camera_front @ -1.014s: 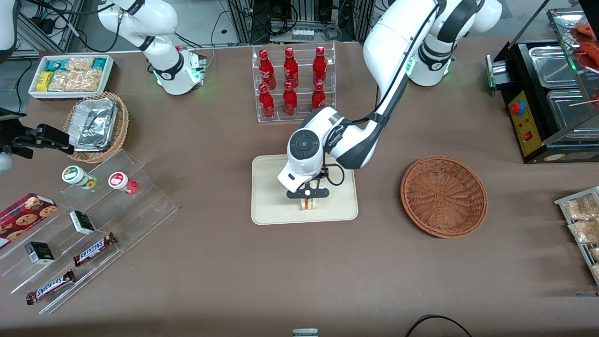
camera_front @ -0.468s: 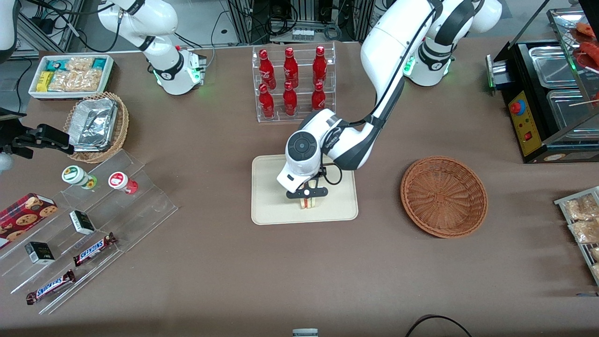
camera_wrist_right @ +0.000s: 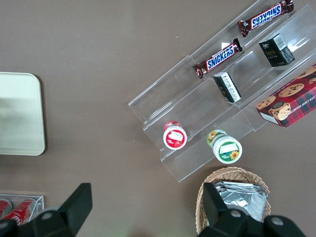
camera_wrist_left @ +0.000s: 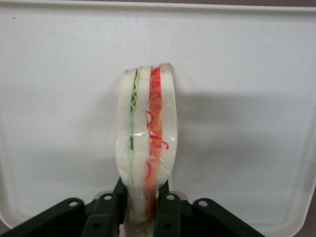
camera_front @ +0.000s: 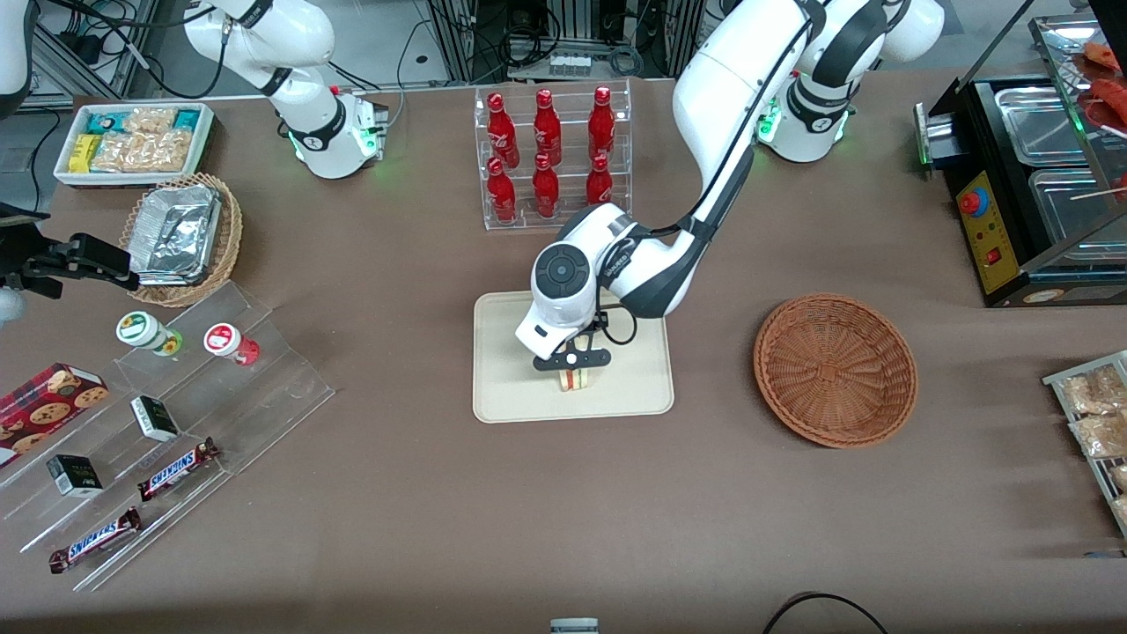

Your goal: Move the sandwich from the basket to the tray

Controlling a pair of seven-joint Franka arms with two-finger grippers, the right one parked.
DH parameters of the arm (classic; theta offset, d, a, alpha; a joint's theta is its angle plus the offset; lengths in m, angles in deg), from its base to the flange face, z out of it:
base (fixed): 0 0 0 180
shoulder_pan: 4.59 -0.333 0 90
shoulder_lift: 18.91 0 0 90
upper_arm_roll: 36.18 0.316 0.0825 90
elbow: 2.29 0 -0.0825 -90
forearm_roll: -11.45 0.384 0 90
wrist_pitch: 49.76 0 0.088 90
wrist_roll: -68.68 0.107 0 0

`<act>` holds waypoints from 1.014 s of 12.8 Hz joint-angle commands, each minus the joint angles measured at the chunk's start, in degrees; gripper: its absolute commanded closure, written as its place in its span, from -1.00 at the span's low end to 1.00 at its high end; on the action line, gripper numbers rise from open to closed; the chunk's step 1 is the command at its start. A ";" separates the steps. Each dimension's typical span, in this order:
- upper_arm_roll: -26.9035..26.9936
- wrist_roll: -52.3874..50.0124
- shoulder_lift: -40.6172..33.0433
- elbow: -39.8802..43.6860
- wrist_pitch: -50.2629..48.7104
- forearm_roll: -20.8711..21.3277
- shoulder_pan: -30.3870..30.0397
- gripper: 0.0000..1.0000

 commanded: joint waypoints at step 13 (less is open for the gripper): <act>4.55 10.53 -10.03 4.41 -11.90 -0.91 -0.43 -1.00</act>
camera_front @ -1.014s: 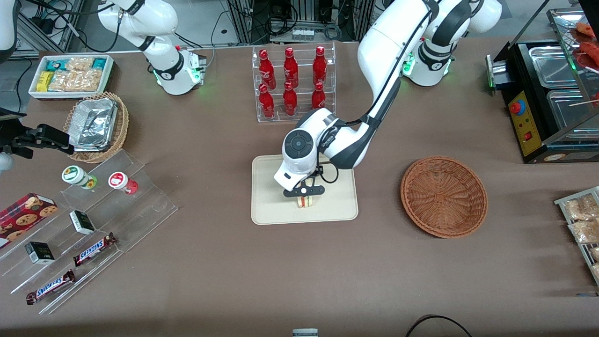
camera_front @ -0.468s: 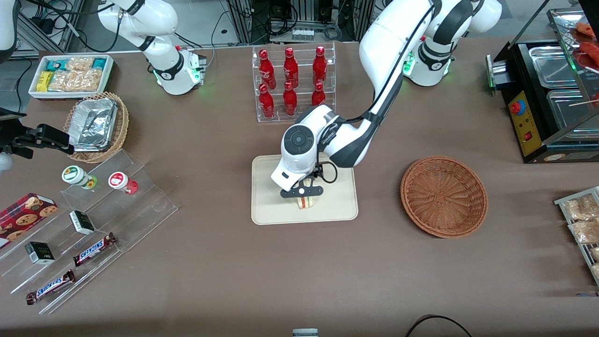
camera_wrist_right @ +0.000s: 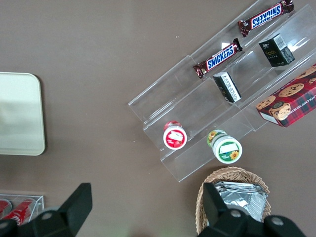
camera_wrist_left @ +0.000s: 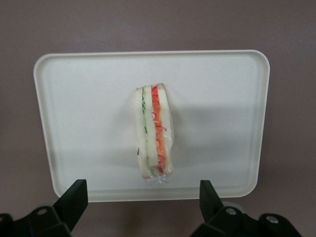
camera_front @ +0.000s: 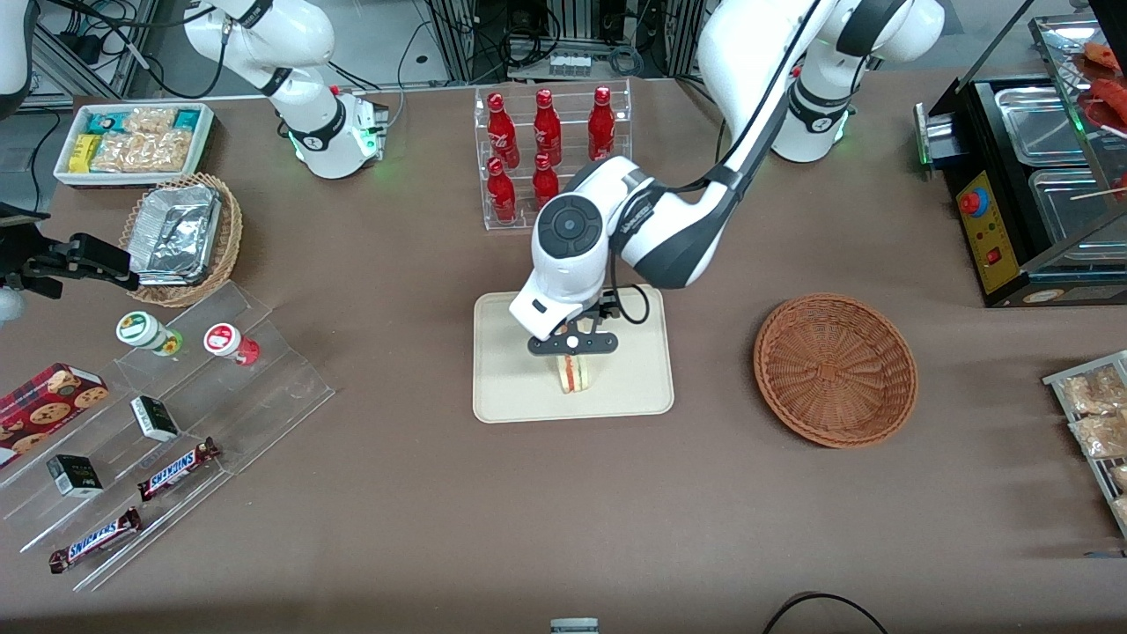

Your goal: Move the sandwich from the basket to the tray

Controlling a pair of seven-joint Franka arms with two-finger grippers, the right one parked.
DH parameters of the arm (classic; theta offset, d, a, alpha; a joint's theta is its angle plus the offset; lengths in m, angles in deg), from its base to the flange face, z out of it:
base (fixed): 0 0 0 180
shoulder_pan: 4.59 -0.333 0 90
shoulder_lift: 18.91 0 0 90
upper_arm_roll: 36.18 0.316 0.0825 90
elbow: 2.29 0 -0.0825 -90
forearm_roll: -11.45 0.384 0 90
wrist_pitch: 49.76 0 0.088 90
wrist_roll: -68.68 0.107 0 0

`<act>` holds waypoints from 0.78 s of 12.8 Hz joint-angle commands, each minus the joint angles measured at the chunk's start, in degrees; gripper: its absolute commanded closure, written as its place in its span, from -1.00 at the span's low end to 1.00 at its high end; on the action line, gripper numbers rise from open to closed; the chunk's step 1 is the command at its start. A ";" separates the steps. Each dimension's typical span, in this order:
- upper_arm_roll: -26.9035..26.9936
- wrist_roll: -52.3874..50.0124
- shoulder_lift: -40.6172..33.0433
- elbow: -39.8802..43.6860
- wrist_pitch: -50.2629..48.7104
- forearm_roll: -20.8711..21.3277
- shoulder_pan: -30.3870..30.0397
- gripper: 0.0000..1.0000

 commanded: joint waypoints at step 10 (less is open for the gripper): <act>25.12 35.80 -12.90 -6.60 -16.08 -8.38 0.07 -1.00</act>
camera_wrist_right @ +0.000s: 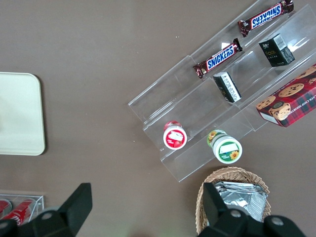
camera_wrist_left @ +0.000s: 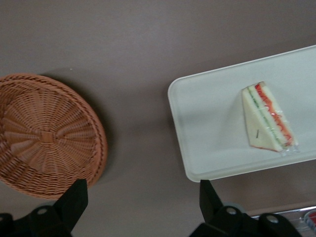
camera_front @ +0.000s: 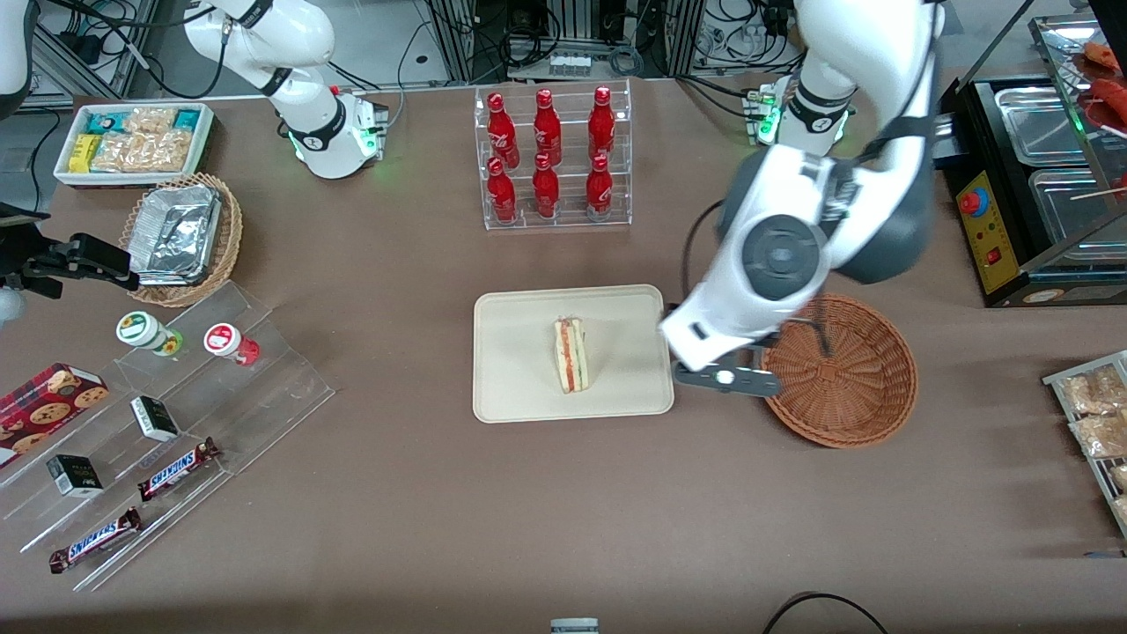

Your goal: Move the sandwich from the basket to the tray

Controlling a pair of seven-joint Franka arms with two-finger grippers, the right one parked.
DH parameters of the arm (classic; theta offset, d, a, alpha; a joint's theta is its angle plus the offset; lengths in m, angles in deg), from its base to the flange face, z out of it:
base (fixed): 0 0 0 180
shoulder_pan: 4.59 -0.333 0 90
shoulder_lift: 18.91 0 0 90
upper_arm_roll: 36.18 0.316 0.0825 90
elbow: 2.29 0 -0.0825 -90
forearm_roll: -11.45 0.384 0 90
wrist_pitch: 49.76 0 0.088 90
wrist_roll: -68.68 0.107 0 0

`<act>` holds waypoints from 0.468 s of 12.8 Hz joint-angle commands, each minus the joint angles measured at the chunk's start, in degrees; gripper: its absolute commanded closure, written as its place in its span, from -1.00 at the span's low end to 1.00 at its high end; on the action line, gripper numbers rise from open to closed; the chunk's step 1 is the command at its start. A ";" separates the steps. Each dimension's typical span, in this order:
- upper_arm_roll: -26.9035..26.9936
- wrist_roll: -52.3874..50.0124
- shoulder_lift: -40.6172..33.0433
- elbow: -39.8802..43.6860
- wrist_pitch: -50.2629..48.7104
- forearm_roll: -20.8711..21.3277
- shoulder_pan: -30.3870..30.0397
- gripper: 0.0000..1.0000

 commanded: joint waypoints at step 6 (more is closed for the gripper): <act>6.13 3.08 -5.66 -4.18 -2.38 -2.41 0.98 -1.00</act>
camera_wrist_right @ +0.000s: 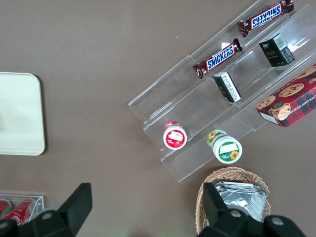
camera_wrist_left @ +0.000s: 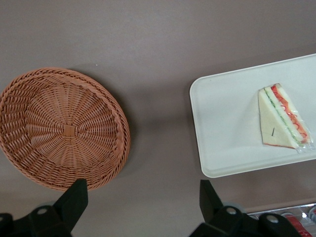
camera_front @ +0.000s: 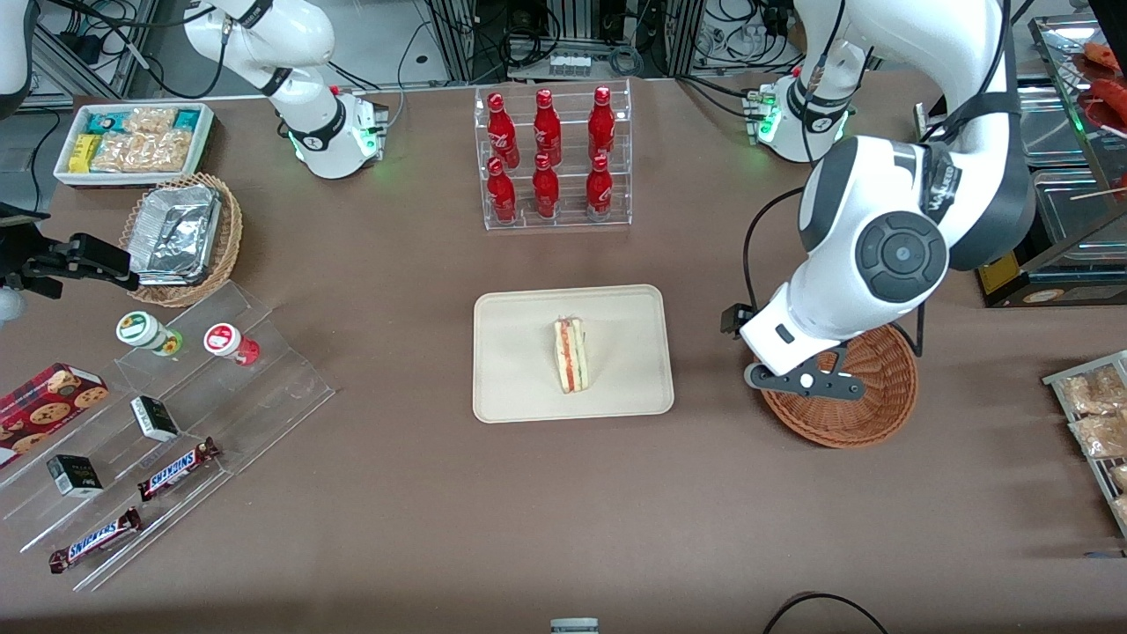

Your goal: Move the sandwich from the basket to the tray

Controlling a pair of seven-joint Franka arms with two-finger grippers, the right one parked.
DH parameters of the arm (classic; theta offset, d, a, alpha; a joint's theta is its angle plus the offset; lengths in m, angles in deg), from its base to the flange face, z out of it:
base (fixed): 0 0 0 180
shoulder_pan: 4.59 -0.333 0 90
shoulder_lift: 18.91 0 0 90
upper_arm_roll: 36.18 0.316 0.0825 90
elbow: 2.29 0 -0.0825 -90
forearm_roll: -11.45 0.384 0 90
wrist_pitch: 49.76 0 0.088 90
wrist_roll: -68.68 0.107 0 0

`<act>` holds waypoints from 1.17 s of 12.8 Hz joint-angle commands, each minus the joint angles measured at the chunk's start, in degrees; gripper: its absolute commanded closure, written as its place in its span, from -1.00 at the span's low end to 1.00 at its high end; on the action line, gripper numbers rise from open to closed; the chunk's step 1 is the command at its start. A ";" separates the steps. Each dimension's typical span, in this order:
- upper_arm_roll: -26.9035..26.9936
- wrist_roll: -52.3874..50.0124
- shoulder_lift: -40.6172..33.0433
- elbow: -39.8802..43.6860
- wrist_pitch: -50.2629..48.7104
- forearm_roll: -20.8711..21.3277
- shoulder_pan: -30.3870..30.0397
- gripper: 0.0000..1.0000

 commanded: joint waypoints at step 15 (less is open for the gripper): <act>-29.60 1.16 -15.42 -7.18 -5.82 9.43 -33.88 -1.00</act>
